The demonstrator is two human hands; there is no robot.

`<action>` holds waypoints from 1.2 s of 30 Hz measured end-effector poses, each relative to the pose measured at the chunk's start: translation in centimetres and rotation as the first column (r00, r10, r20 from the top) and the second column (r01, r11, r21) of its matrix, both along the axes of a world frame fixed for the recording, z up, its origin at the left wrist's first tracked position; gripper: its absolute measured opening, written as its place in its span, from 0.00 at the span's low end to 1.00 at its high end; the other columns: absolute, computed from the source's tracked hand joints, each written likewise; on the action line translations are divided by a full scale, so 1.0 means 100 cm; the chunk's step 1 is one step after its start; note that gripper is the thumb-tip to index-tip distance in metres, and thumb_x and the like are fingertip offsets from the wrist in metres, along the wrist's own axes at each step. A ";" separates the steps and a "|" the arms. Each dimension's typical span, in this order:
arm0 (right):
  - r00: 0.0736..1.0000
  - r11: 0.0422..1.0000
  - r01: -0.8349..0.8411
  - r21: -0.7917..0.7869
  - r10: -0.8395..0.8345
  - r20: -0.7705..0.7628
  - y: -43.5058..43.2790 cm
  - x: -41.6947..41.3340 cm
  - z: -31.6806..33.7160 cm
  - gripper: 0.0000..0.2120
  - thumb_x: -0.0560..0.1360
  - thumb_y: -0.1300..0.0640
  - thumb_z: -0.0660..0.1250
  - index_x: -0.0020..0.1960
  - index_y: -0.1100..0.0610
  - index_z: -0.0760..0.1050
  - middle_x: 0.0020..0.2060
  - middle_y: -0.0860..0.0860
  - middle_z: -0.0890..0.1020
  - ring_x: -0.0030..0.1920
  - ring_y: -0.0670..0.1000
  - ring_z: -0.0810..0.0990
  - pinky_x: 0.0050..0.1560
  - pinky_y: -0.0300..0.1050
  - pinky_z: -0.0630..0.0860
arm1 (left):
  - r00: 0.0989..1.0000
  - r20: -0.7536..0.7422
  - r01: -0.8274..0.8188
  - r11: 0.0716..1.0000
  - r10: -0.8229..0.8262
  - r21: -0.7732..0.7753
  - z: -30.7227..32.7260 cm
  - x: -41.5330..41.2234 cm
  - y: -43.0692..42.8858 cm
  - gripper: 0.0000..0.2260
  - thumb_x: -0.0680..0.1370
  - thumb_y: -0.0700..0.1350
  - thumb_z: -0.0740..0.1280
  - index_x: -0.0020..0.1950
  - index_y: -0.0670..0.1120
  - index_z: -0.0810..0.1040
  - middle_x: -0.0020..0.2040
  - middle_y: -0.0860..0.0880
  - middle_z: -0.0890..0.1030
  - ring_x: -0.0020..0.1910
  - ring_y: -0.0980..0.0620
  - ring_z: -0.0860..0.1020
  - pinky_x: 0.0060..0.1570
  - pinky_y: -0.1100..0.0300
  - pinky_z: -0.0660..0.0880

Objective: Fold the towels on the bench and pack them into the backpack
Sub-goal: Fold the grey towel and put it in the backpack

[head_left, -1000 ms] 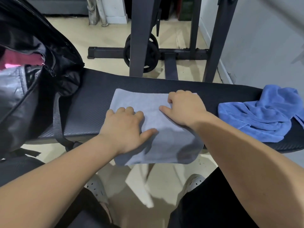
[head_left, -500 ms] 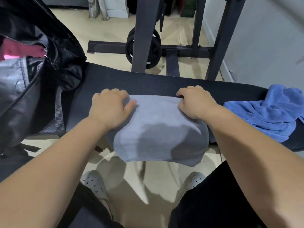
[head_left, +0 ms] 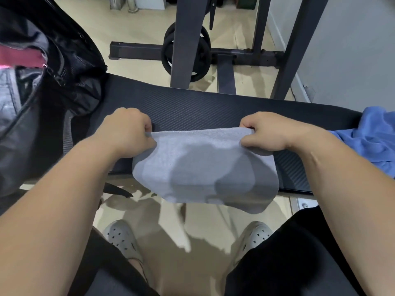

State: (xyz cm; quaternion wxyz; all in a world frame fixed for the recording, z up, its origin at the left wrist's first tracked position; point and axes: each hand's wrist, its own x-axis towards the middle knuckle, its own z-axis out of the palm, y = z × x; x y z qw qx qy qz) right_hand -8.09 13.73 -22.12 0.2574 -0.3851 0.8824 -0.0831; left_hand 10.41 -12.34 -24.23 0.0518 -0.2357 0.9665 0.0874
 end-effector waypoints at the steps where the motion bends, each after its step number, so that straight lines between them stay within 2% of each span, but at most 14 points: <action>1: 1.000 1.000 0.010 -0.002 -0.010 0.004 -0.001 -0.003 -0.001 0.04 0.73 0.55 0.68 0.40 0.52 0.74 0.39 0.48 0.77 0.39 0.50 0.75 0.36 0.45 0.68 | 1.000 -0.018 -0.018 1.000 0.019 0.025 -0.001 -0.001 -0.003 0.02 0.73 0.47 0.69 0.40 0.52 0.78 0.45 0.51 0.77 0.49 0.45 0.73 0.46 0.52 0.72; 4: 0.999 0.999 0.049 -0.016 -0.049 -0.008 -0.003 -0.013 -0.007 0.02 0.72 0.56 0.68 0.43 0.52 0.75 0.42 0.48 0.77 0.41 0.51 0.76 0.37 0.46 0.70 | 0.985 -0.165 -0.050 0.999 0.046 -0.020 -0.008 -0.010 -0.010 0.02 0.76 0.45 0.68 0.44 0.49 0.80 0.46 0.49 0.77 0.47 0.46 0.74 0.43 0.52 0.71; 7: 0.995 0.994 0.094 -0.063 -0.097 -0.035 -0.008 -0.022 -0.012 0.05 0.73 0.57 0.69 0.43 0.52 0.73 0.41 0.47 0.76 0.40 0.51 0.74 0.36 0.46 0.67 | 0.965 -0.255 -0.081 0.995 0.065 -0.050 -0.016 -0.022 -0.015 0.03 0.78 0.43 0.66 0.45 0.47 0.79 0.44 0.48 0.76 0.45 0.45 0.74 0.41 0.52 0.68; 10: 0.993 0.992 0.117 -0.055 -0.119 -0.029 -0.014 -0.036 -0.011 0.08 0.74 0.56 0.71 0.41 0.53 0.72 0.38 0.49 0.76 0.37 0.51 0.73 0.35 0.46 0.67 | 0.968 -0.250 -0.053 0.997 0.037 -0.057 -0.017 -0.039 -0.020 0.04 0.78 0.41 0.64 0.44 0.46 0.77 0.41 0.48 0.76 0.44 0.43 0.74 0.40 0.52 0.68; 13: 0.985 0.985 0.164 -0.046 -0.166 -0.050 -0.021 -0.051 -0.011 0.11 0.75 0.53 0.73 0.41 0.53 0.71 0.38 0.51 0.76 0.39 0.53 0.73 0.36 0.46 0.67 | 0.976 -0.216 -0.028 0.997 0.013 -0.065 -0.011 -0.062 -0.031 0.04 0.78 0.42 0.63 0.46 0.46 0.76 0.43 0.46 0.78 0.43 0.42 0.73 0.39 0.52 0.68; 15: 0.963 0.966 0.223 -0.130 -0.239 -0.122 -0.025 -0.060 -0.014 0.12 0.76 0.54 0.71 0.39 0.54 0.70 0.38 0.52 0.77 0.41 0.56 0.75 0.38 0.48 0.69 | 0.970 -0.243 -0.030 0.996 0.008 -0.084 -0.004 -0.078 -0.035 0.04 0.79 0.41 0.61 0.48 0.45 0.75 0.45 0.43 0.79 0.43 0.41 0.73 0.40 0.52 0.69; 18: 0.887 0.878 0.309 -0.366 -0.405 -0.223 -0.030 -0.064 -0.011 0.09 0.79 0.57 0.66 0.41 0.54 0.69 0.38 0.51 0.75 0.39 0.55 0.73 0.36 0.48 0.66 | 0.926 -0.375 -0.080 0.991 0.035 -0.105 0.020 -0.098 -0.029 0.05 0.80 0.40 0.59 0.52 0.44 0.74 0.47 0.42 0.76 0.43 0.41 0.70 0.38 0.51 0.65; 20: 0.834 0.783 0.301 -0.545 -0.493 -0.248 -0.031 -0.064 -0.003 0.07 0.79 0.59 0.65 0.44 0.55 0.70 0.40 0.51 0.74 0.41 0.55 0.72 0.35 0.45 0.64 | 0.878 -0.477 -0.110 0.985 0.032 -0.136 0.040 -0.104 -0.023 0.06 0.80 0.40 0.59 0.54 0.43 0.74 0.50 0.41 0.75 0.45 0.40 0.72 0.39 0.50 0.64; 22: 0.808 0.740 0.258 -0.622 -0.518 -0.282 -0.027 -0.062 0.004 0.05 0.79 0.61 0.65 0.45 0.56 0.71 0.44 0.53 0.74 0.42 0.55 0.72 0.36 0.45 0.63 | 0.839 -0.545 -0.122 0.979 0.013 -0.165 0.053 -0.103 -0.019 0.06 0.81 0.41 0.60 0.55 0.43 0.74 0.53 0.39 0.76 0.47 0.37 0.74 0.41 0.48 0.65; 25: 0.818 0.783 0.203 -0.587 -0.465 -0.337 -0.013 -0.056 0.008 0.06 0.77 0.61 0.65 0.43 0.54 0.70 0.45 0.53 0.73 0.40 0.55 0.72 0.34 0.46 0.63 | 0.828 -0.559 -0.071 0.980 -0.047 -0.187 0.055 -0.088 -0.016 0.04 0.80 0.41 0.62 0.54 0.43 0.74 0.52 0.40 0.75 0.46 0.37 0.74 0.41 0.48 0.67; 28: 0.865 0.868 0.173 -0.466 -0.360 -0.349 0.006 -0.045 0.014 0.10 0.75 0.59 0.70 0.39 0.51 0.70 0.44 0.51 0.72 0.40 0.55 0.72 0.39 0.47 0.66 | 0.838 -0.536 -0.005 0.981 -0.102 -0.194 0.044 -0.062 -0.011 0.03 0.77 0.39 0.65 0.51 0.44 0.76 0.49 0.43 0.76 0.45 0.39 0.74 0.42 0.47 0.71; 31: 0.920 0.921 0.133 -0.365 -0.252 -0.301 0.023 -0.031 0.020 0.14 0.71 0.58 0.75 0.36 0.49 0.71 0.40 0.48 0.74 0.42 0.55 0.74 0.41 0.47 0.68 | 0.849 -0.498 0.093 0.978 -0.175 -0.186 0.032 -0.029 -0.007 0.04 0.76 0.39 0.69 0.49 0.45 0.78 0.45 0.46 0.78 0.44 0.41 0.75 0.42 0.49 0.73; 36: 0.971 0.963 0.029 -0.269 -0.090 -0.220 0.045 -0.007 0.034 0.13 0.69 0.62 0.74 0.34 0.51 0.72 0.32 0.46 0.76 0.37 0.47 0.74 0.35 0.45 0.68 | 0.859 -0.399 0.320 0.945 -0.320 -0.070 0.030 0.016 -0.003 0.09 0.72 0.38 0.73 0.46 0.51 0.80 0.40 0.54 0.79 0.39 0.49 0.77 0.41 0.54 0.75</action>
